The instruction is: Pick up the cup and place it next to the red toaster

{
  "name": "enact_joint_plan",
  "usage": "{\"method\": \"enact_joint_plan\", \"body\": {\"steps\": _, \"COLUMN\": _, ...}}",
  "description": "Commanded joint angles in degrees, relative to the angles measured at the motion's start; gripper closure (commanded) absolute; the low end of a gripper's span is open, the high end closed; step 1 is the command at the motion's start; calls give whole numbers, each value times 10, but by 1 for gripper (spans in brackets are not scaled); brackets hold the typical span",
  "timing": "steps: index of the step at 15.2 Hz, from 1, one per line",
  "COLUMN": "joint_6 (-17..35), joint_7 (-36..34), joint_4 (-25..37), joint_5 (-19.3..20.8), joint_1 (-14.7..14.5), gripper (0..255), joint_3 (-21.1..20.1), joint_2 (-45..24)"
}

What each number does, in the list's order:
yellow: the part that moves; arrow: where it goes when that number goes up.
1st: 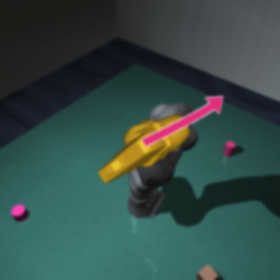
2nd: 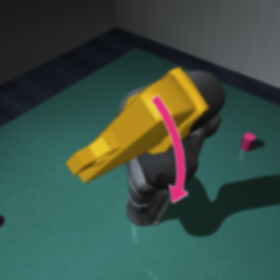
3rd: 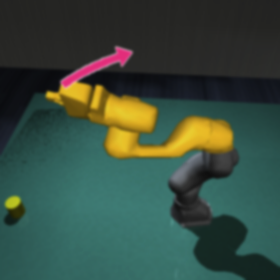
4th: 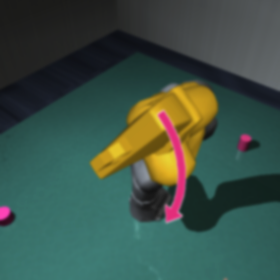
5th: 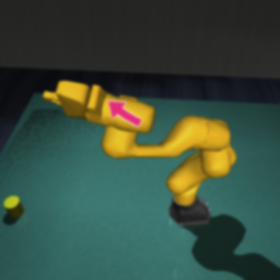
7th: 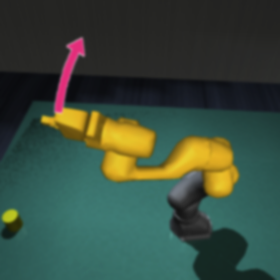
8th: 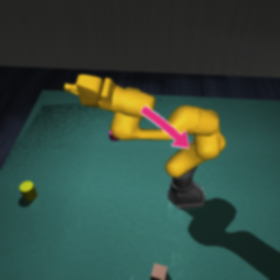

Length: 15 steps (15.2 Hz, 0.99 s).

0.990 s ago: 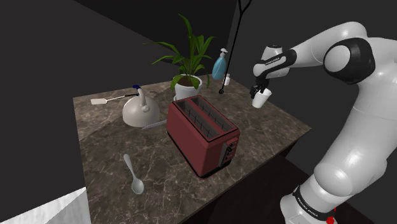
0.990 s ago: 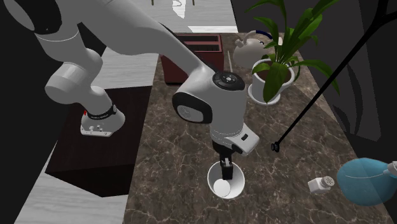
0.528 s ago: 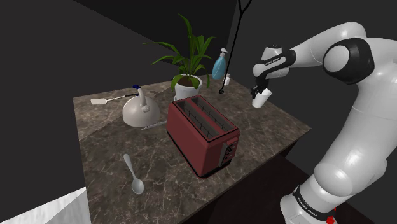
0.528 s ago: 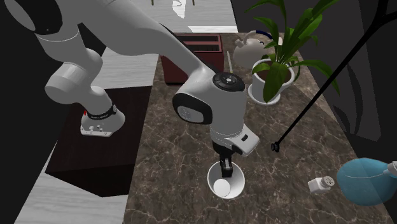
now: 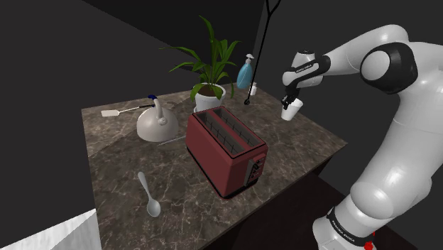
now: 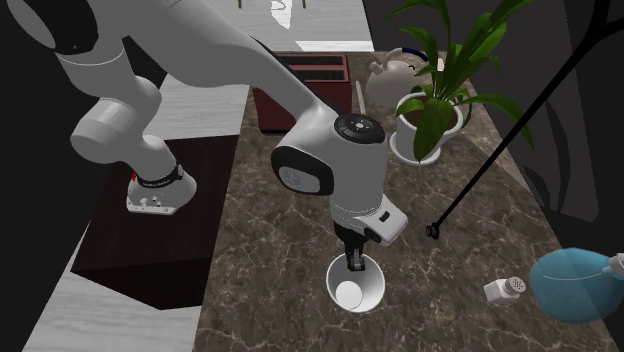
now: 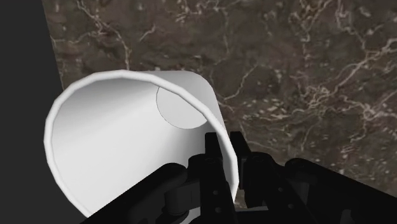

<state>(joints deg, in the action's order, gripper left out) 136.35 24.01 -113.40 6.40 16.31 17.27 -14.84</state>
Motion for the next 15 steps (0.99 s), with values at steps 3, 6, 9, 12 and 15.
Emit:
{"method": "enact_joint_plan", "body": {"steps": 3, "joint_6": -14, "joint_7": 1, "joint_4": 6, "joint_5": 2, "joint_1": -1, "gripper": 255, "joint_3": 1, "joint_2": 8}}
{"method": "enact_joint_plan", "body": {"steps": 6, "joint_6": -34, "joint_7": 2, "joint_4": 15, "joint_5": 3, "joint_1": -2, "gripper": 255, "joint_3": 1, "joint_2": 19}}
{"method": "enact_joint_plan", "body": {"steps": 9, "joint_6": -55, "joint_7": 3, "joint_4": 26, "joint_5": 5, "joint_1": -3, "gripper": 255, "joint_3": 2, "joint_2": 30}}
{"method": "enact_joint_plan", "body": {"steps": 12, "joint_6": -76, "joint_7": 4, "joint_4": 38, "joint_5": 7, "joint_1": -4, "gripper": 255, "joint_3": 2, "joint_2": 39}}
{"method": "enact_joint_plan", "body": {"steps": 15, "joint_6": -97, "joint_7": 6, "joint_4": 51, "joint_5": 8, "joint_1": -5, "gripper": 255, "joint_3": 2, "joint_2": 48}}
